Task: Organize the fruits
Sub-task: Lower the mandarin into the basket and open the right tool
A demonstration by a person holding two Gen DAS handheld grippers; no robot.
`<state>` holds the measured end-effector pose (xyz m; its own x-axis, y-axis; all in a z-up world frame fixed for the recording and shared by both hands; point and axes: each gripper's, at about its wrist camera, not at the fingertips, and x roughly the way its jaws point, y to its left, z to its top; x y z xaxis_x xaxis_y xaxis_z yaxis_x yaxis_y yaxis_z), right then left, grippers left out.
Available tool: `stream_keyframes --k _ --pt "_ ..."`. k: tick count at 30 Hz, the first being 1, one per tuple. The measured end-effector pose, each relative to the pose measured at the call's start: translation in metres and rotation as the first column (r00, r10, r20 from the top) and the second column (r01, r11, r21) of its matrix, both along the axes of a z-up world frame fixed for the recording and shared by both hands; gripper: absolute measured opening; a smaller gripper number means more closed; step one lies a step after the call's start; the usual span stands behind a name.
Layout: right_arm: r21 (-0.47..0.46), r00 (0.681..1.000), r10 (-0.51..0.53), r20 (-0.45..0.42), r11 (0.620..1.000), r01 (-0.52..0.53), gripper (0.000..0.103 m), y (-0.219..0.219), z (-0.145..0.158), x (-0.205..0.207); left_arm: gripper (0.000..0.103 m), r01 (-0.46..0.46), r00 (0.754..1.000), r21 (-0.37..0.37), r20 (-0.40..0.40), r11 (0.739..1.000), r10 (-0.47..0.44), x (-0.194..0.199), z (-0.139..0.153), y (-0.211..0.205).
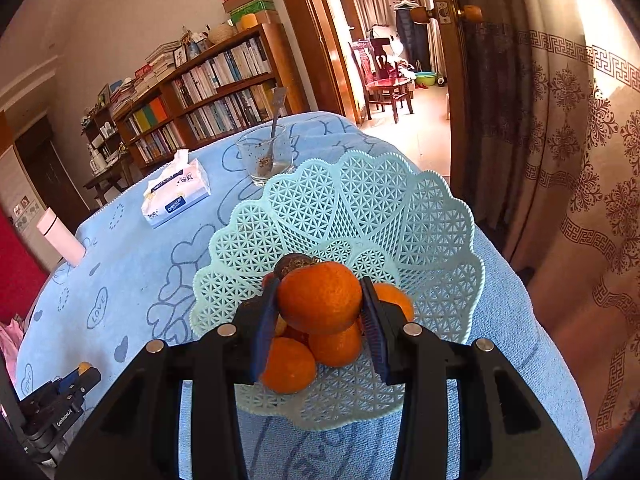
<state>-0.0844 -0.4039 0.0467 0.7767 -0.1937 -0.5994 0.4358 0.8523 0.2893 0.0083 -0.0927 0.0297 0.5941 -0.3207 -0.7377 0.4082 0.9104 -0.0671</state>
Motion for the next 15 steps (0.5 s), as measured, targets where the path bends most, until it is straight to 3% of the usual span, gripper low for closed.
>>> stream_keyframes --k 2,5,15 --pt "0.014 1.000 0.010 -0.004 1.000 -0.010 0.042 -0.002 -0.003 0.006 0.028 0.008 1.000 0.005 0.001 1.000 -0.008 -0.002 0.000 -0.004" --pt "0.041 1.000 0.004 0.014 0.999 -0.005 0.057 -0.006 -0.005 0.007 0.028 0.019 1.000 0.012 0.004 1.000 -0.019 -0.005 0.002 -0.009" --pt "0.017 0.996 -0.053 0.069 0.999 0.052 0.058 -0.013 0.000 -0.022 0.028 0.066 0.998 0.021 0.022 0.998 -0.066 -0.010 0.009 -0.035"
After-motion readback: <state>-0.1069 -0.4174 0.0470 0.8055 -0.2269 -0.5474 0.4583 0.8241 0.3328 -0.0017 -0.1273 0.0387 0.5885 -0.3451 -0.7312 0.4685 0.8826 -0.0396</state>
